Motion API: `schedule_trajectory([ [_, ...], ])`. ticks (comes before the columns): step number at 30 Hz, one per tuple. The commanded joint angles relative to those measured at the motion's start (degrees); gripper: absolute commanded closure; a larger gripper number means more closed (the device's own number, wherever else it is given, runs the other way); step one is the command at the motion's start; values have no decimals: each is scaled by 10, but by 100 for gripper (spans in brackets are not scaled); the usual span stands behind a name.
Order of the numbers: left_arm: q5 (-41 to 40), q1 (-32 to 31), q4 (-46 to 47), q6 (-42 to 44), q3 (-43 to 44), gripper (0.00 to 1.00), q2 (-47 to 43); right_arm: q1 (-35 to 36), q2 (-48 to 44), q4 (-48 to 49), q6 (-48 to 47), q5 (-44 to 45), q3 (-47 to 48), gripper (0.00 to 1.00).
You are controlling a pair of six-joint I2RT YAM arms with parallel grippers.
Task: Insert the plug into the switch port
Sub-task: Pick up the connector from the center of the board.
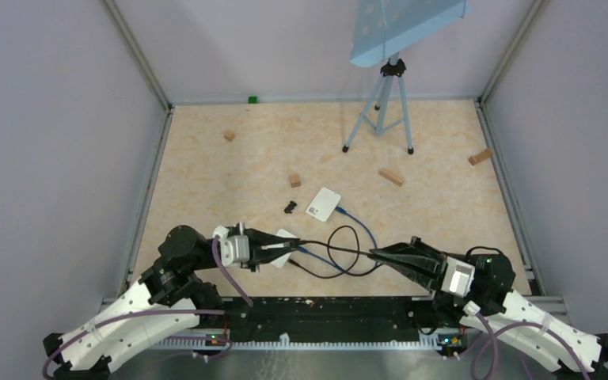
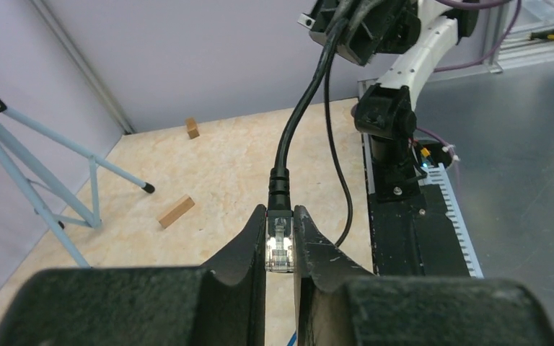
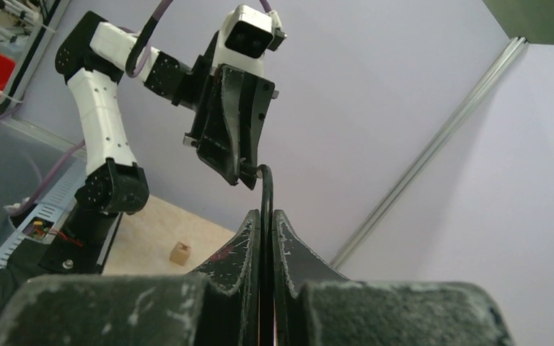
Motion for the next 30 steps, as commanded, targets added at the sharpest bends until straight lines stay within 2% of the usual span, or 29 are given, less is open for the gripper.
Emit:
schedule_trajectory([
  [1,-69,-2,-7,-43,39,100,16,0,-5,-68,-29,34,36,88],
  [3,-96,-2,-22,-66,49,100,29,1,-4,-96,-35,55,46,77],
  [6,-109,-2,-55,-86,66,100,56,0,-4,-137,-49,80,57,66],
  [10,-142,-2,-98,-144,92,100,92,0,5,-165,-74,84,77,60],
  [14,-174,-3,-152,-222,127,100,139,0,47,-221,-144,76,117,58],
  [20,-120,-3,-165,-379,139,100,206,0,167,-302,-271,50,181,57],
  [25,-121,-2,-117,-552,97,100,201,1,234,-224,-326,9,152,59],
  [30,-189,-2,-87,-691,48,100,148,3,277,-159,-335,0,124,61],
])
